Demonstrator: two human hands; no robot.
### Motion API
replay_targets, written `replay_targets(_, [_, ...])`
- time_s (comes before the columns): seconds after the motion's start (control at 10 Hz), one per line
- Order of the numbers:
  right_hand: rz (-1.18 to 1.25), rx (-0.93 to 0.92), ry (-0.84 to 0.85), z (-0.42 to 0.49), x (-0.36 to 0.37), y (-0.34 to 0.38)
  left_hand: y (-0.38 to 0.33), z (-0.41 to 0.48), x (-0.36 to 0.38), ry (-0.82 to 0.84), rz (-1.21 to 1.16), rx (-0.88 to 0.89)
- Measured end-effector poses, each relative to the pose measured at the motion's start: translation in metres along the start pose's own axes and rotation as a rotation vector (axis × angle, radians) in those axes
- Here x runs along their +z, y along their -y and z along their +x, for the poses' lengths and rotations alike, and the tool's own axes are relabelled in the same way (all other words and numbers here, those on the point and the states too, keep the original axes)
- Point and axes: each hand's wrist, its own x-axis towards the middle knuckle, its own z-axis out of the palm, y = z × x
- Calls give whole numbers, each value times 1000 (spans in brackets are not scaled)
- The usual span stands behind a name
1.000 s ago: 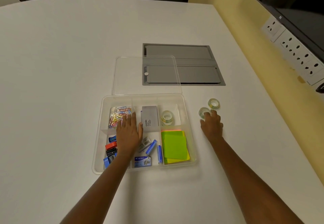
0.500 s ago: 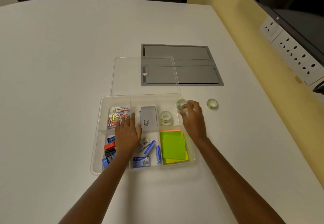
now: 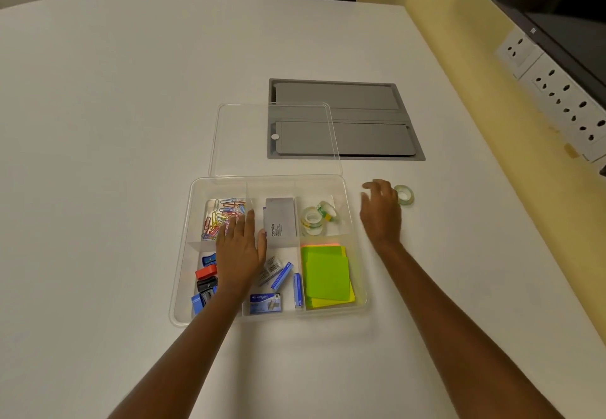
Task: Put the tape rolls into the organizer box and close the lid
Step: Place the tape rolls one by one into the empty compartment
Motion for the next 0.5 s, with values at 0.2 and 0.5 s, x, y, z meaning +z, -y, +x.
replay_targets(0.2, [-181, 265, 195, 17, -4, -49, 0, 0, 0, -8, -3, -2])
replay_targets(0.5, [-100, 361, 241, 10, -7, -63, 1, -1, 2, 12, 8, -3])
